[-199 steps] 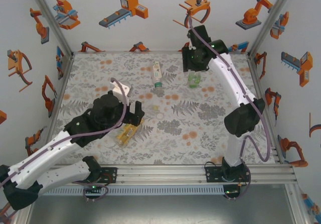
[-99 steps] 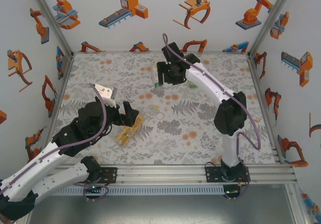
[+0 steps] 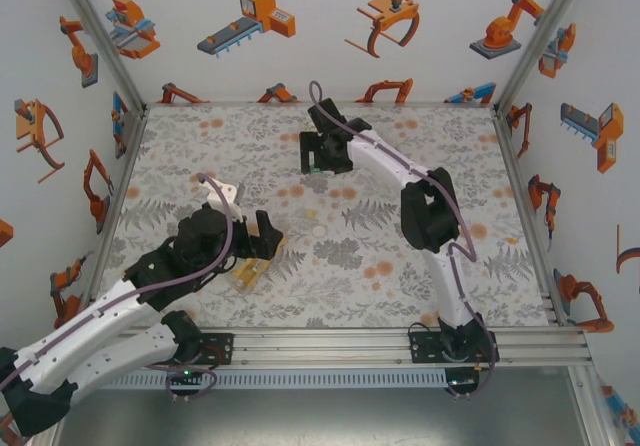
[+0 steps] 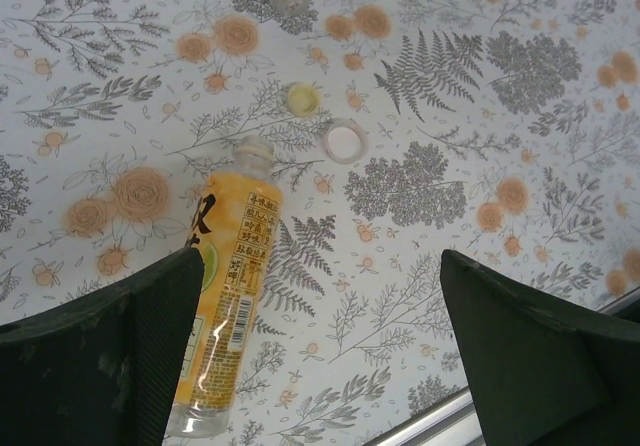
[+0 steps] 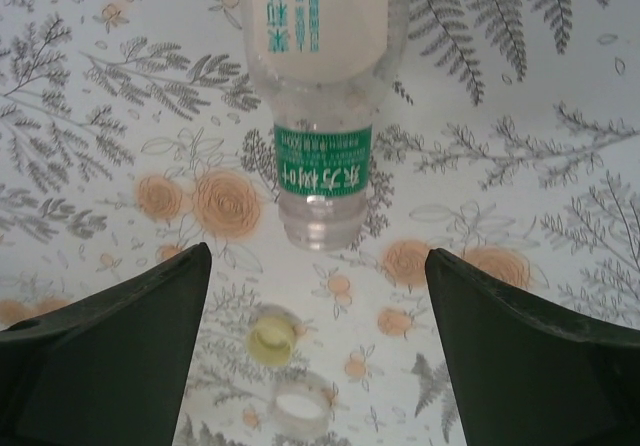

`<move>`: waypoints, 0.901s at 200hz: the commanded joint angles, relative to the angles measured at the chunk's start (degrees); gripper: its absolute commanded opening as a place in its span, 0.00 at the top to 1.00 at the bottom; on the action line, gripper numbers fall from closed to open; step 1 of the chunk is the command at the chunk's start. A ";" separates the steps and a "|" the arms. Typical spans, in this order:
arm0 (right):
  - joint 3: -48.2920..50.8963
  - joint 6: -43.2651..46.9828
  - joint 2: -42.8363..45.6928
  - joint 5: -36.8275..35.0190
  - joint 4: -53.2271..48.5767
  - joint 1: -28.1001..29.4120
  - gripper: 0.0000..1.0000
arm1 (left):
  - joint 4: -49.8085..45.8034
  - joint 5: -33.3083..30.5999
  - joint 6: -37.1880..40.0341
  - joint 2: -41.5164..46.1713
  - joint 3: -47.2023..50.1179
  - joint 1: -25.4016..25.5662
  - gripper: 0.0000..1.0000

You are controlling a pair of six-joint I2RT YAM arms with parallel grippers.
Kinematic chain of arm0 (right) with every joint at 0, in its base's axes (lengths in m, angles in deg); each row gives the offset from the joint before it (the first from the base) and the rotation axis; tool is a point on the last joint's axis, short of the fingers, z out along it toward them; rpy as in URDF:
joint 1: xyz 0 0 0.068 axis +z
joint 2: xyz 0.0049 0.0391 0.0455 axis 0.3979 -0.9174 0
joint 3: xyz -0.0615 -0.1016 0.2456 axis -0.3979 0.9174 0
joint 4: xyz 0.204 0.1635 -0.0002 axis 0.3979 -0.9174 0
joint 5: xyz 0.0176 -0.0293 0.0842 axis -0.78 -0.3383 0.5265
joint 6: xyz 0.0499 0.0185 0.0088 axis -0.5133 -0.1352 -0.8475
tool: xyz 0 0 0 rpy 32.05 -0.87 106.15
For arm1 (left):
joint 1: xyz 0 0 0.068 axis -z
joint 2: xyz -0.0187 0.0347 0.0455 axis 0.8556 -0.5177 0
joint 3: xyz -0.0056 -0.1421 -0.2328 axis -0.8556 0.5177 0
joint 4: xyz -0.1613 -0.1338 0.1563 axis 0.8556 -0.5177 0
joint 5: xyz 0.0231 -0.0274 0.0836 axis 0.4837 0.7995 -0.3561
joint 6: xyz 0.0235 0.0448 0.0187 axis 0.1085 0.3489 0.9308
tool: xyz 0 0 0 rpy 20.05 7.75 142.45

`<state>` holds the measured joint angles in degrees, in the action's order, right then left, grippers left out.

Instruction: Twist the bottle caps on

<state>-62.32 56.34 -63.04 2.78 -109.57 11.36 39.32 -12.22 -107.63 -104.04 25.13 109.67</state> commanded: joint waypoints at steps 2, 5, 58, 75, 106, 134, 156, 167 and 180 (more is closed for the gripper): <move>-4.37 2.61 -2.22 -2.93 4.54 -0.08 0.19 | 2.53 0.44 -1.03 -0.91 0.21 -0.55 0.06; -4.74 2.87 -2.58 -3.04 4.92 -0.09 0.19 | 2.57 0.47 -1.07 -1.04 0.25 -0.57 0.06; -12.07 4.81 -10.44 -4.33 8.05 -0.22 0.19 | 4.71 1.80 -2.50 -4.31 1.04 -1.36 0.05; -13.42 4.80 -12.03 -4.68 8.56 -0.35 0.20 | 5.69 2.11 -2.89 -5.50 1.16 -1.54 0.05; -12.65 5.65 -13.62 -5.60 11.47 -0.35 0.24 | 6.04 2.71 -3.93 -7.26 1.39 -1.68 0.05; -11.58 6.91 -13.94 -6.43 12.20 -0.33 0.30 | 5.93 2.54 -6.02 -7.75 2.12 -1.76 0.05; -9.85 8.18 -13.39 -6.48 13.16 -0.34 0.37 | 6.06 2.75 -6.31 -7.91 2.27 -1.90 0.05; -9.28 8.47 -12.98 -6.60 13.26 -0.35 0.39 | 5.88 2.67 -6.30 -7.88 2.09 -1.98 0.05; -8.66 8.62 -12.17 -6.61 13.45 -0.28 0.43 | 5.63 2.67 -6.47 -7.89 1.82 -2.07 0.05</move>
<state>-72.71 63.31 -76.37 -2.58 -97.53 11.25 44.06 -9.95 -112.70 -111.99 27.05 108.12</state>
